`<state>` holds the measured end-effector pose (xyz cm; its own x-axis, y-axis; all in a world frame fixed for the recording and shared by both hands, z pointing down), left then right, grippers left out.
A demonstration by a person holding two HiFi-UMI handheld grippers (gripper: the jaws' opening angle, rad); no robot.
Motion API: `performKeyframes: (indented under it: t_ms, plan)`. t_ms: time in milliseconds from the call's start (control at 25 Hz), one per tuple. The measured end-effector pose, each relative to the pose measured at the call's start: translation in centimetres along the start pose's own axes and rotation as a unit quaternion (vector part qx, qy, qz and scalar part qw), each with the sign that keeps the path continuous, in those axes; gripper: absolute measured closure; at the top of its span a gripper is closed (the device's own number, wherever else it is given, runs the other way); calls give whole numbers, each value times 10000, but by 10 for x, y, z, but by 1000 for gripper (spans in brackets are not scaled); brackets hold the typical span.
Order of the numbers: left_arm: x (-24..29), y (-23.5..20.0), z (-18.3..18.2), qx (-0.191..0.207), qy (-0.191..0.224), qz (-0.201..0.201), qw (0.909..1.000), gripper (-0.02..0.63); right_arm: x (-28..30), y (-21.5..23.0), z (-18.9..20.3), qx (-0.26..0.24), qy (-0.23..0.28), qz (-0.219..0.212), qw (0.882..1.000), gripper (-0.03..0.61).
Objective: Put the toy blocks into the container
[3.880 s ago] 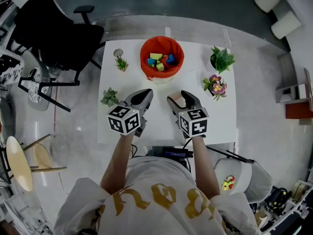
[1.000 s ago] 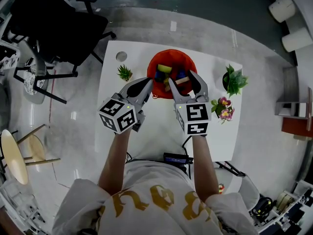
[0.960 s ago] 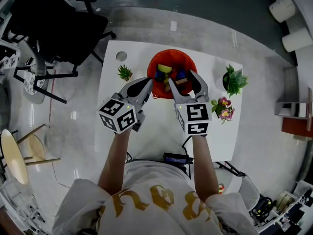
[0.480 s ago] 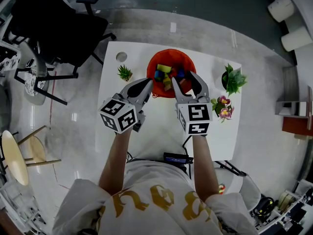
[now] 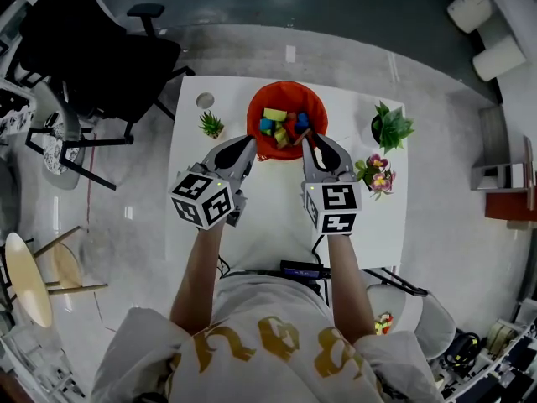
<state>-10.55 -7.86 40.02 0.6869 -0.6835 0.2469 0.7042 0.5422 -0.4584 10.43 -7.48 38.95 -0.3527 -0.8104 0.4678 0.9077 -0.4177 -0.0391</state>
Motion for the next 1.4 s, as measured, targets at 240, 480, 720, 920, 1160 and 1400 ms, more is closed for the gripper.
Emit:
performKeyframes:
  t_ms: [240, 480, 720, 920, 1160, 1400]
  plan:
    - [-15, 12, -1, 168, 35, -26, 9998, 612, -20, -9, 12, -31, -89, 22, 10000, 552]
    - [-31, 26, 5, 265, 43, -43, 9996, 612, -43, -22, 24, 101, -87, -7, 9999, 552]
    - [-46, 40, 10, 352, 31, -31, 9994, 612, -63, -29, 32, 129, -154, 201, 9996, 552]
    - [-55, 46, 17, 379, 10, -41, 9993, 612, -75, -30, 34, 269, -71, 293, 9992, 552]
    - [-58, 47, 22, 507, -114, -245, 9983, 612, -79, -33, 35, 228, -60, 313, 9992, 552]
    - [-59, 45, 24, 578, -214, -354, 9975, 612, -79, -35, 36, 173, -137, 314, 9993, 552]
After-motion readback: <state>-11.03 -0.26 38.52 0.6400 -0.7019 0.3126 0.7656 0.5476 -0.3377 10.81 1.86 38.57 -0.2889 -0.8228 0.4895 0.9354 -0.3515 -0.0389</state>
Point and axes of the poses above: the fingertips, and each gripper's own axes: x forward along the fingers, y to its right, z out of its underside, the point moved 9 cm from there along -x, backward along the fingers, and after that the axes turned 4 degrees about -y, right-handed, at the moved point
